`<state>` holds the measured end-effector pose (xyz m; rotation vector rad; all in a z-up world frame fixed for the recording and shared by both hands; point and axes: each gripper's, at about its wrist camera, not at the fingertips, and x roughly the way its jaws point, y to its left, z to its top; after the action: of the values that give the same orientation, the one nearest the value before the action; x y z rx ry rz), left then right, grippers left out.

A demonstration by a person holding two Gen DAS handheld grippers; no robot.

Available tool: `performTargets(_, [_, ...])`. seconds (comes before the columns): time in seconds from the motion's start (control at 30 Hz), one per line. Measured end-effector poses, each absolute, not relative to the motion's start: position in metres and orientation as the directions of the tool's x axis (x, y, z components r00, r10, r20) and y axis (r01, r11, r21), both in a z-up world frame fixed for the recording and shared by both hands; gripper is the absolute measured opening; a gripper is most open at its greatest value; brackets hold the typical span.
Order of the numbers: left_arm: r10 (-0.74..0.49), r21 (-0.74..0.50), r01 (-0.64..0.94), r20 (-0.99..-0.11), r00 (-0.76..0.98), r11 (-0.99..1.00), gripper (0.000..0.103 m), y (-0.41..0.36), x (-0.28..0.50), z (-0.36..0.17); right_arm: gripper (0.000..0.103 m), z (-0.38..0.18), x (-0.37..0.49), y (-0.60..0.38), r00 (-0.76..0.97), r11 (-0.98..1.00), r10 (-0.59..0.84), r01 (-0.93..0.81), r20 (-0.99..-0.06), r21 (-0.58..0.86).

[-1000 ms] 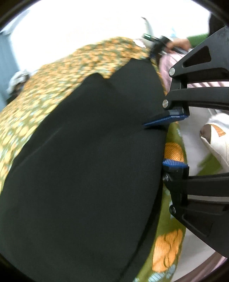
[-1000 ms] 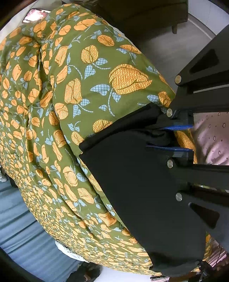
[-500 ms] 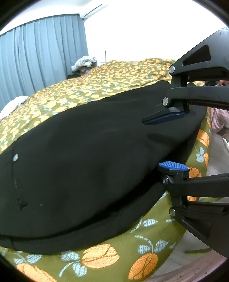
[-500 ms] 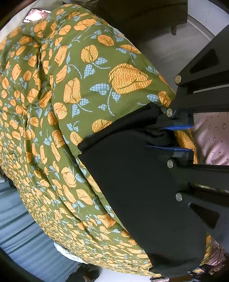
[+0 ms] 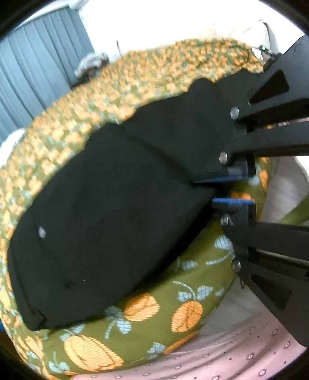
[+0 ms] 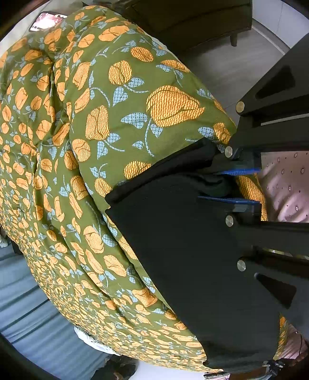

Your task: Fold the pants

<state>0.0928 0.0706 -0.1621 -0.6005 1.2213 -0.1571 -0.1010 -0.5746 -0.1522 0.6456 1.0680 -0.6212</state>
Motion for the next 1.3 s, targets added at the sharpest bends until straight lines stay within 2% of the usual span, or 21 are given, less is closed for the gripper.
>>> performTargets(0.03, [-0.409, -0.491, -0.202, -0.847, 0.341, 0.847, 0.021, 0.068, 0.091, -0.160, 0.015, -0.152, -0.101, -0.575, 0.353, 0.660, -0.147, 0.731, -0.924, 0.174])
performTargets(0.07, [-0.397, -0.475, -0.199, -0.855, 0.334, 0.857, 0.029, 0.065, 0.090, -0.159, 0.015, -0.151, -0.101, -0.574, 0.354, 0.661, -0.149, 0.730, -0.923, 0.173])
performTargets(0.1, [-0.381, -0.456, -0.192, -0.865, 0.327, 0.869, 0.046, 0.061, 0.090, -0.156, 0.016, -0.151, -0.102, -0.574, 0.354, 0.662, -0.151, 0.730, -0.923, 0.171])
performTargets(0.17, [-0.318, -0.388, -0.179, -0.891, 0.324, 0.904, 0.066, 0.054, 0.086, -0.146, 0.019, -0.150, -0.103, -0.572, 0.355, 0.662, -0.157, 0.730, -0.922, 0.169])
performTargets(0.37, [-0.224, -0.284, -0.113, -0.901, 0.372, 0.952, 0.069, 0.048, 0.075, -0.117, 0.048, -0.138, -0.104, -0.562, 0.377, 0.681, -0.216, 0.719, -0.901, 0.138])
performTargets(0.43, [-0.191, -0.245, -0.095, -0.901, 0.390, 0.965, 0.070, 0.049, 0.076, -0.109, 0.071, -0.129, -0.104, -0.556, 0.359, 0.674, -0.295, 0.735, -0.885, 0.073])
performTargets(0.5, [-0.155, -0.207, -0.083, -0.899, 0.410, 0.975, 0.070, 0.046, 0.077, -0.103, 0.078, -0.120, -0.107, -0.551, 0.362, 0.660, -0.366, 0.750, -0.857, 0.035])
performTargets(0.67, [-0.105, -0.142, -0.053, -0.891, 0.442, 0.988, 0.073, 0.043, 0.087, -0.096, 0.079, -0.112, -0.119, -0.552, 0.354, 0.609, -0.437, 0.793, -0.827, 0.018])
performTargets(1.03, [-0.084, -0.106, -0.023, -0.887, 0.453, 0.994, 0.074, 0.029, 0.105, -0.097, 0.079, -0.114, -0.124, -0.553, 0.342, 0.591, -0.434, 0.806, -0.833, 0.023])
performTargets(1.13, [-0.104, -0.123, -0.010, -0.876, 0.471, 0.992, 0.074, 0.026, 0.116, -0.095, 0.080, -0.115, -0.123, -0.552, 0.337, 0.593, -0.436, 0.805, -0.834, 0.015])
performTargets(1.2, [-0.133, -0.148, 0.006, -0.866, 0.482, 0.989, 0.080, 0.024, 0.126, -0.095, 0.080, -0.115, -0.121, -0.553, 0.333, 0.595, -0.434, 0.803, -0.837, 0.011])
performTargets(1.3, [-0.184, -0.182, 0.053, -0.847, 0.499, 0.982, 0.082, 0.017, 0.145, -0.100, 0.080, -0.116, -0.119, -0.552, 0.328, 0.602, -0.433, 0.799, -0.840, 0.002])
